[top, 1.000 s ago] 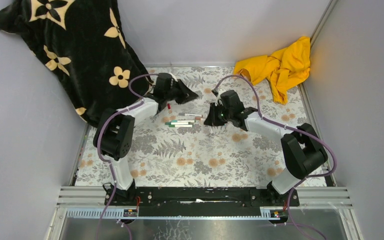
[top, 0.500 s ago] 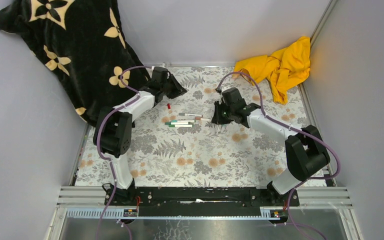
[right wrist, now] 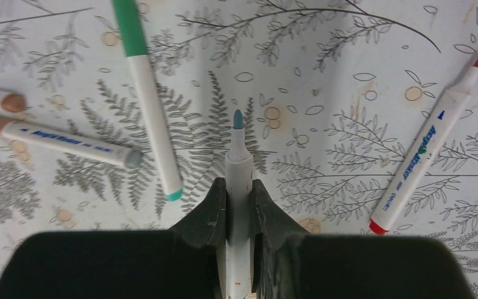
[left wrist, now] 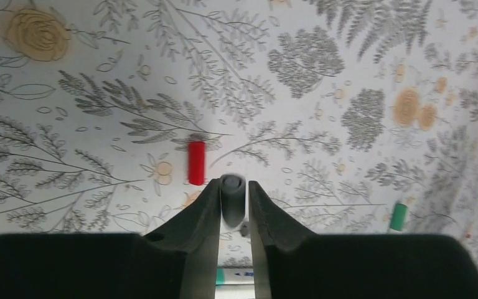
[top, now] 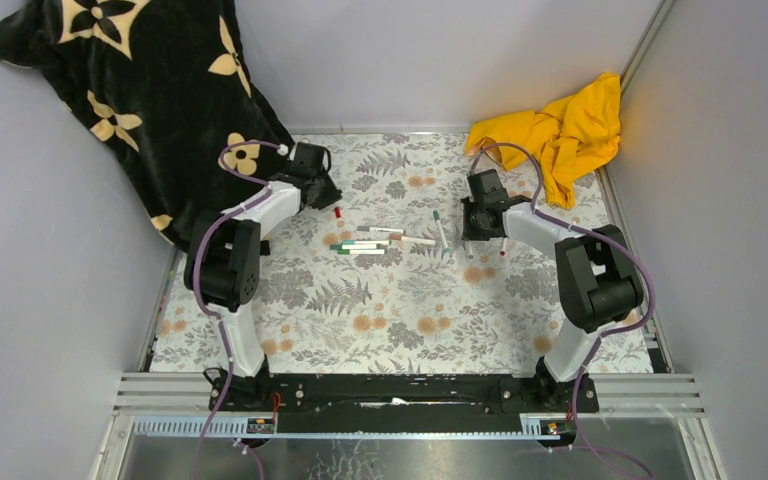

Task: Open the pen caps

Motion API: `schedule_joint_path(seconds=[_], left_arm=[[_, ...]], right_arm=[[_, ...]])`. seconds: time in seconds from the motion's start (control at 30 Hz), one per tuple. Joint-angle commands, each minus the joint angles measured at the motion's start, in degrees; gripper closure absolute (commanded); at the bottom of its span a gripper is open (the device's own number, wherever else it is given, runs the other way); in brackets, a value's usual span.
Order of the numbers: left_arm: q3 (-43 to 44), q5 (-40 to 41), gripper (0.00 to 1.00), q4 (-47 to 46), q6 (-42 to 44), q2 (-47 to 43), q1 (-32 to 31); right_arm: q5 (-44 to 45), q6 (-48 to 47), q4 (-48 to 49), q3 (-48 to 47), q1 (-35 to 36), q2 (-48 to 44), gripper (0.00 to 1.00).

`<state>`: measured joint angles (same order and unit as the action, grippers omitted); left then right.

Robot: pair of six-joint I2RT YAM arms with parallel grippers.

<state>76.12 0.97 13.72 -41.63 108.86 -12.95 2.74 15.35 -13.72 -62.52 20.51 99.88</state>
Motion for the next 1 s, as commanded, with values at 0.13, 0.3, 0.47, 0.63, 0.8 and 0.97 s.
schedule_joint_path(seconds=[0.13, 0.3, 0.47, 0.63, 0.8, 0.97], left_arm=[[-2.6, 2.3, 0.63, -0.6, -0.3, 3.4, 1.5], [-3.3, 2.0, 0.61, -1.3, -0.4, 4.7, 1.7], [-4.4, 1.7, 0.61, -2.6, -1.0, 3.9, 2.0], [-4.8, 0.1, 0.61, -4.4, -1.7, 2.0, 2.1], [-4.1, -0.7, 0.60, -4.9, -2.0, -0.8, 2.1], [-3.8, -2.1, 0.42, -5.1, -1.6, -3.7, 2.1]], right_arm=[[3.6, -0.5, -0.6, -4.1, -2.6, 3.7, 1.00], [4.0, -0.1, -0.3, -3.9, -3.6, 5.4, 1.00], [4.5, 0.2, -0.1, -3.7, -4.6, 6.1, 0.99], [5.7, 0.8, -0.8, -3.7, -5.7, 6.4, 0.96], [6.0, 0.9, -0.7, -3.7, -6.8, 7.0, 0.80], [5.1, 0.8, -0.7, -3.8, -7.5, 7.8, 0.68]])
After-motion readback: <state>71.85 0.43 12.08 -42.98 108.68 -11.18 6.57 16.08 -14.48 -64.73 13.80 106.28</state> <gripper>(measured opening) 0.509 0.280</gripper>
